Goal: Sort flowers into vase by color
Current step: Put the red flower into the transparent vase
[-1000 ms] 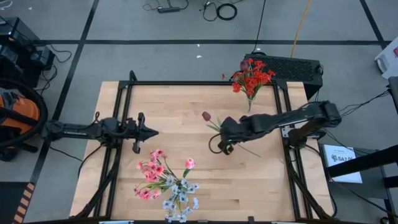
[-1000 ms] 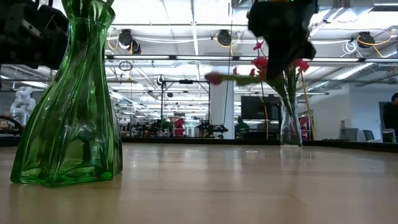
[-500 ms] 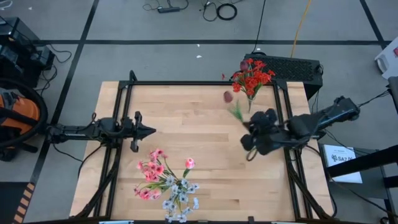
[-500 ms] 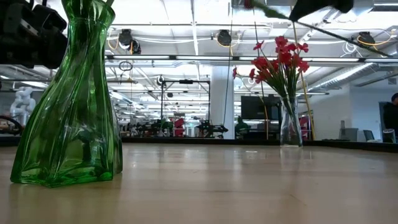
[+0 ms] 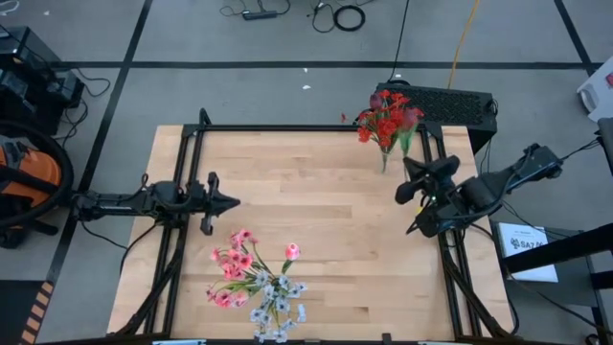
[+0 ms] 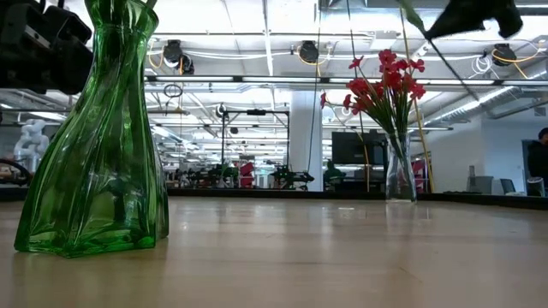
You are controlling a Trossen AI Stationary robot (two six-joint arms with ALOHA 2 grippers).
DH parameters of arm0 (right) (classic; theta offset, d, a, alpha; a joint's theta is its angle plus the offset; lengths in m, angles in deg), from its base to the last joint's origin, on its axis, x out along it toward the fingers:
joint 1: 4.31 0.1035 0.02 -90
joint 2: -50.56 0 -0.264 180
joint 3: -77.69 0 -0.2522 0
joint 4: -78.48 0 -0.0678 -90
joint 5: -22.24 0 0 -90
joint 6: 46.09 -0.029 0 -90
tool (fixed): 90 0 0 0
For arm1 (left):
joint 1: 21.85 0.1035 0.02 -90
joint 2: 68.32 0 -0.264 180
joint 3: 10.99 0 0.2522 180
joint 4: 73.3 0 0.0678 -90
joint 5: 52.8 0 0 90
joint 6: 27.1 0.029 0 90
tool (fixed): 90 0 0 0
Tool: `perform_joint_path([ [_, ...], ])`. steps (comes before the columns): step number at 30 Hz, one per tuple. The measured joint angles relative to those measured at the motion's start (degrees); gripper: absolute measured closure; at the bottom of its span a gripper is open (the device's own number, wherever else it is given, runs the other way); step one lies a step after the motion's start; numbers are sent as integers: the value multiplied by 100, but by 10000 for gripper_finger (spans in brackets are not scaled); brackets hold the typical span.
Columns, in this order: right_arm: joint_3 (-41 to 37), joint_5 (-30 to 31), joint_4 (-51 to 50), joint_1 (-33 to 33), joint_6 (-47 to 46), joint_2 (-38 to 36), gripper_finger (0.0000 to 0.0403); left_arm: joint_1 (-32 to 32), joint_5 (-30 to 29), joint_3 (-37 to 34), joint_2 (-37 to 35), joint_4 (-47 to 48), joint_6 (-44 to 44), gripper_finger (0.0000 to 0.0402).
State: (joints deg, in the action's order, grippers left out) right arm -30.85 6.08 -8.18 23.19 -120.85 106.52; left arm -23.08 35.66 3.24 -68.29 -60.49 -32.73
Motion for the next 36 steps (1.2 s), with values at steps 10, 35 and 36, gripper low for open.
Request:
perform_joint_path([
  [10,-2100,1605,1561,4,-580,-1258,403,0,111,-4,0,-3,4,386],
  [35,-2412,-886,2391,1401,1233,-2273,403,2,129,-4,0,-9,7,386],
  [36,-2413,-1054,2616,1401,1543,-2370,403,2,129,-4,0,-9,9,386],
])
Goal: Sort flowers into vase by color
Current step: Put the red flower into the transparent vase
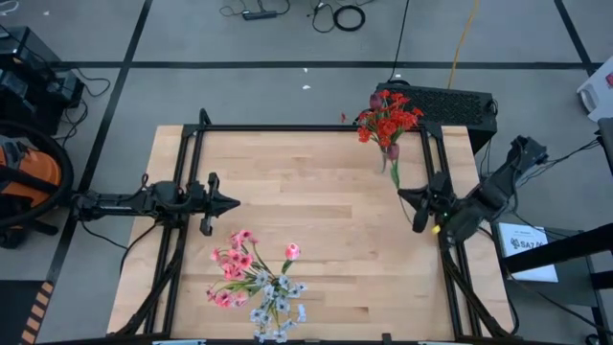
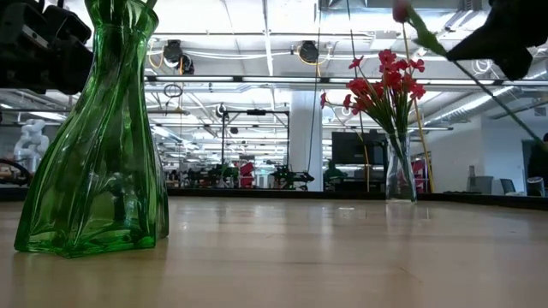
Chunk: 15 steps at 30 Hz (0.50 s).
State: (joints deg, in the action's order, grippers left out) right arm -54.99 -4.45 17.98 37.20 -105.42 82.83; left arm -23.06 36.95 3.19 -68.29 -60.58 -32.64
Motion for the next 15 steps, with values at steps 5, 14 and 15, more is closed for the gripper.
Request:
perform_joint_path([
  [5,-477,-385,1619,-101,1508,-545,403,0,0,0,0,0,-1,386],
  [14,-2030,-1028,5116,-972,3846,-1398,403,0,0,0,0,-2,0,386],
  [15,-2135,-1151,5429,-1130,4093,-1456,403,0,0,0,0,-1,0,386],
])
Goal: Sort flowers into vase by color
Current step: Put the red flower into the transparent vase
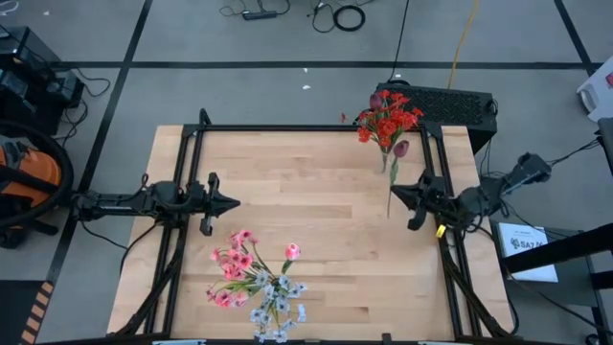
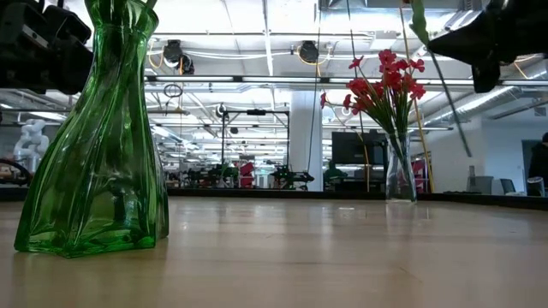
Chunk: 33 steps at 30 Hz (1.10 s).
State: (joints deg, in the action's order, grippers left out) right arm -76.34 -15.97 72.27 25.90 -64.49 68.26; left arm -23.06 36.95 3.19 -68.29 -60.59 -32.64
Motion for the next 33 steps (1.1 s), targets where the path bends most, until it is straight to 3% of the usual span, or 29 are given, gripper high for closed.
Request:
perform_joint_path([
  [6,-189,-677,324,-1043,804,-318,403,0,0,0,0,-1,0,386],
  [19,-189,-3241,130,-3860,1314,-898,403,0,1,0,0,-1,-1,386],
  [26,-191,-4728,559,-5500,1312,-725,403,0,0,0,0,-1,-2,386],
  [33,-336,-5973,2006,-6745,1311,-31,403,0,0,0,0,1,0,386],
])
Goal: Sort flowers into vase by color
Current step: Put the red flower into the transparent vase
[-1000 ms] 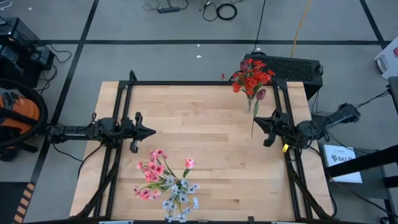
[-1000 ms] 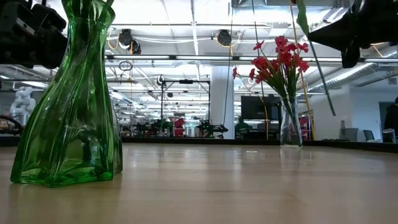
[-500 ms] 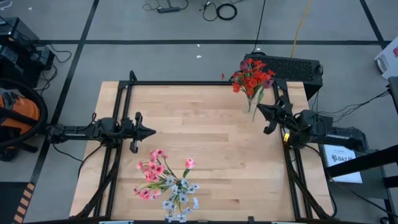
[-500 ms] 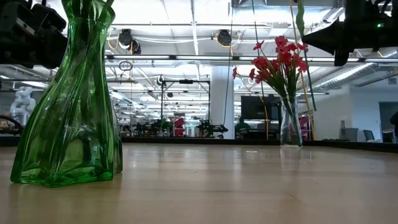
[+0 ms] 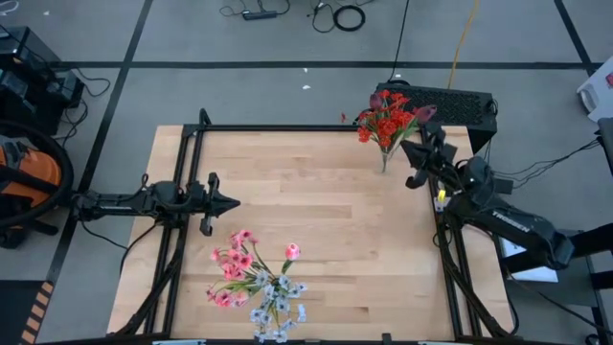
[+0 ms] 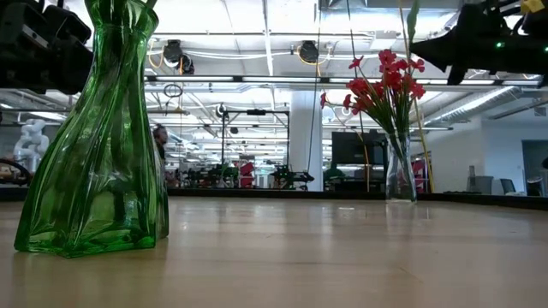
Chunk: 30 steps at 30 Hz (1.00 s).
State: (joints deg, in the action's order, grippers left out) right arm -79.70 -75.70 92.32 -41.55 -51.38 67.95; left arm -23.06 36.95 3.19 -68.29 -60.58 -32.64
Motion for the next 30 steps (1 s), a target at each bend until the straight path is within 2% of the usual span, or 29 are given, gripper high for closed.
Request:
perform_joint_path([
  [3,-151,-333,1092,-240,1,412,403,0,2,0,0,0,0,386],
  [7,-163,-443,1817,-390,287,833,403,0,1,0,0,-2,-1,386],
  [17,-165,-399,1766,-626,814,1251,403,0,0,0,0,-2,0,386],
  [23,-174,-410,1376,-738,896,1383,403,-1,1,0,0,-2,-1,386],
  [30,-811,-197,2169,-873,488,1423,403,-2,2,-2,0,-3,0,386],
])
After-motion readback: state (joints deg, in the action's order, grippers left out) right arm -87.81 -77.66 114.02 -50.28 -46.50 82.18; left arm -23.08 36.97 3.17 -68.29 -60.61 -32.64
